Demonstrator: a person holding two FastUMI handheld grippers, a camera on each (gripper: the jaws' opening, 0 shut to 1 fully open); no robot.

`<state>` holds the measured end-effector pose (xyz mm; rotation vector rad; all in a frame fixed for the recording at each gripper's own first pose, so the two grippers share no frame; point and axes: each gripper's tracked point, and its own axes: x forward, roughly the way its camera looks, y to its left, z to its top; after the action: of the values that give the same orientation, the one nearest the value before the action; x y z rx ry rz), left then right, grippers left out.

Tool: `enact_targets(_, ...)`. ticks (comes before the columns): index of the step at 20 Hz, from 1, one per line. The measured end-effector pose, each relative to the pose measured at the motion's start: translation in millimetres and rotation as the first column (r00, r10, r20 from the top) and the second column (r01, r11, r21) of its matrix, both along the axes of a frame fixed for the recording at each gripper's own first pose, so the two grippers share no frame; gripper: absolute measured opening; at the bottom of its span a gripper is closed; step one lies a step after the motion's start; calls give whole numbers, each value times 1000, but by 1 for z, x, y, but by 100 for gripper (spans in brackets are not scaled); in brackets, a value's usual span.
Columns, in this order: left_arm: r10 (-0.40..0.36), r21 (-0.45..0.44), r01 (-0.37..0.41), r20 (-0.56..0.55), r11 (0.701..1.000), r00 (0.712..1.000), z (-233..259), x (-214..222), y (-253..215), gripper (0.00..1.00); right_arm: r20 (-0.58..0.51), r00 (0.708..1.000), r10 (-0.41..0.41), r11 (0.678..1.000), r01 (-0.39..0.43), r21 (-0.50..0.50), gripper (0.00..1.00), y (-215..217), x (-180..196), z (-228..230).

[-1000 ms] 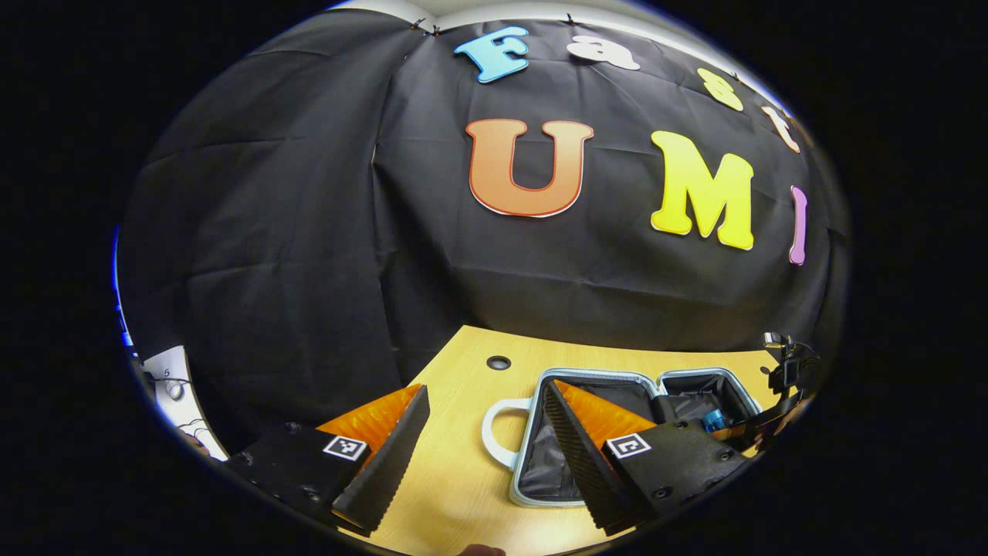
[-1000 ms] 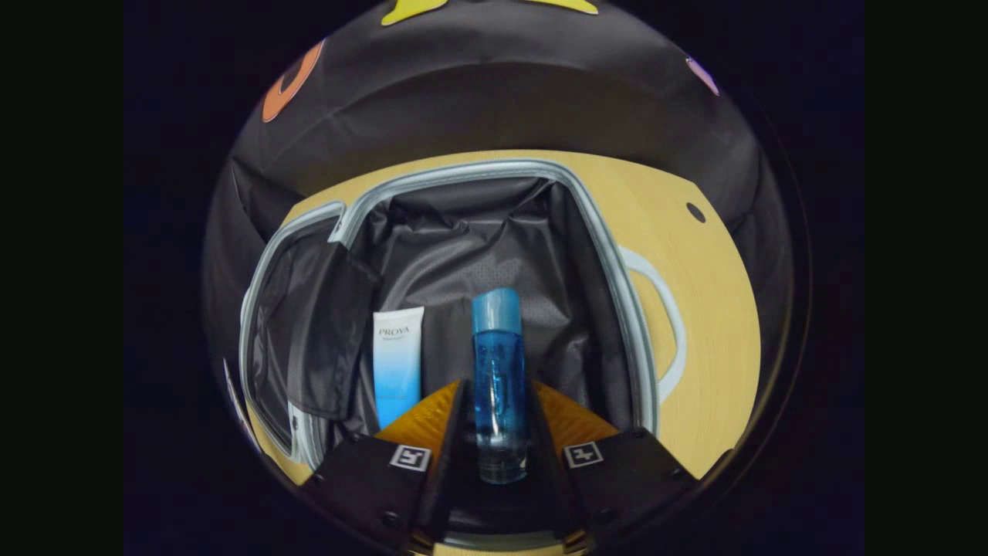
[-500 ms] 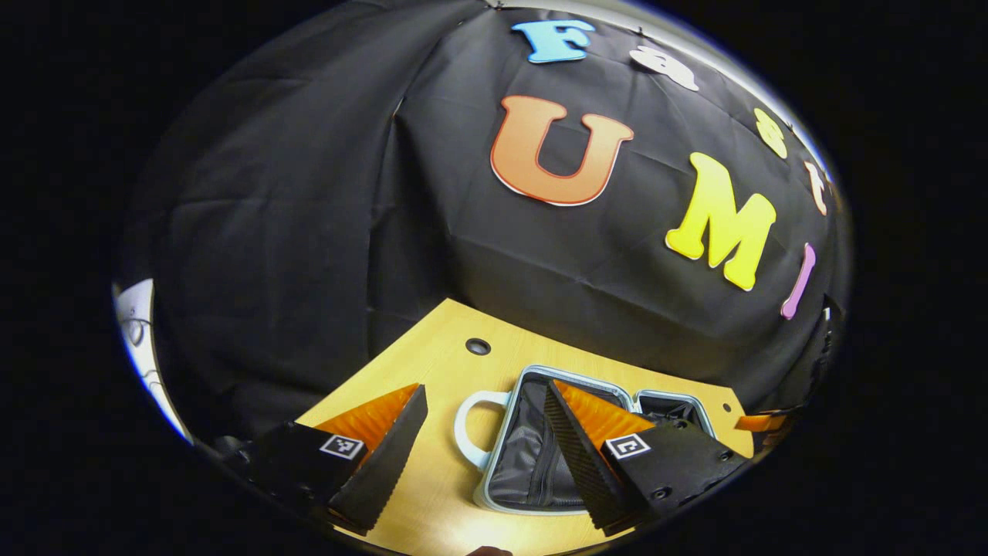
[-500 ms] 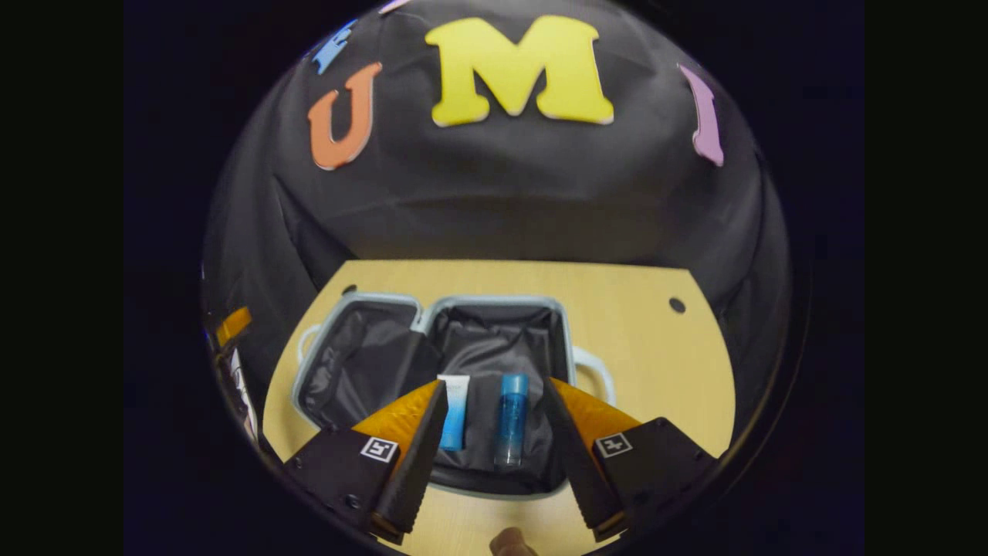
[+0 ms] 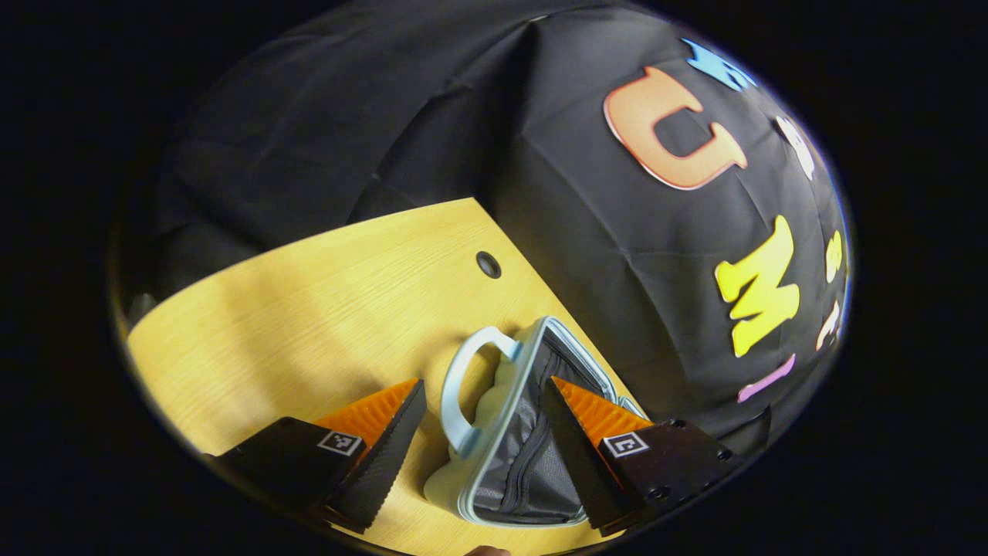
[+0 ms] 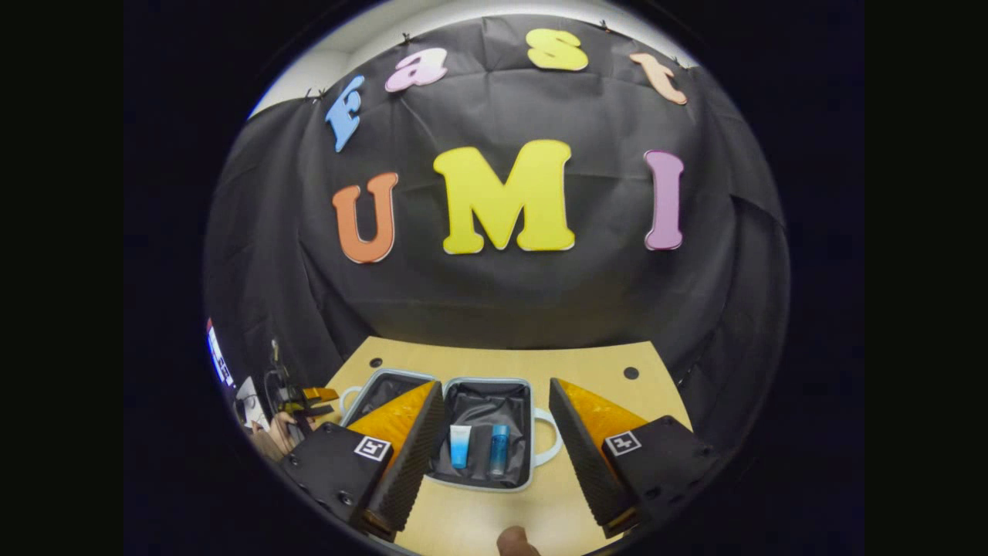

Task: First open the suitcase, pack the skin care products into it, and then close the suitcase.

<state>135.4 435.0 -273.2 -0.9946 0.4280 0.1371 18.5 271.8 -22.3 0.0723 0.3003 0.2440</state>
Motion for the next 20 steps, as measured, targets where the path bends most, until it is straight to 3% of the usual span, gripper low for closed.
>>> enact_targets(1,12,-51,-12,12,999,1000,-4,6,1,98,4,1000,-13,1000,13,8,82,-9,-9,9)
enact_targets(2,24,-91,-24,7,996,1000,-12,11,3,87,11,999,-33,999,33,6,81,-22,-19,16)
enact_targets(3,26,-122,-28,-16,992,1000,-24,11,4,97,22,998,-52,999,52,7,78,-34,-30,23)
enact_targets(6,4,-179,-15,-61,984,998,-47,11,1,94,45,992,-116,993,116,4,82,-58,-55,37)
enact_targets(7,7,-206,-19,-56,978,998,-48,16,-1,82,51,991,-126,992,126,-1,78,-62,-62,40)
enact_targets(9,0,-225,-11,-53,974,999,-52,21,-9,62,67,989,-133,990,135,-34,82,-68,-76,42)
enact_targets(11,-14,-207,1,-63,978,998,-57,22,-14,50,78,989,-128,988,133,-71,82,-70,-85,40)
enact_targets(12,-18,-196,4,-67,981,998,-56,22,-14,58,78,990,-121,989,127,-73,82,-67,-87,37)
enact_targets(13,-16,-187,5,-58,982,998,-51,24,-14,38,79,990,-115,990,120,-71,82,-64,-91,36)
enact_targets(15,-2,-137,-10,-87,990,996,-51,21,-13,18,98,989,-110,991,117,-69,82,-65,-92,39)
enact_targets(20,30,82,-21,-109,996,994,-18,18,-11,12,137,985,-104,992,112,-54,82,-76,-104,44)
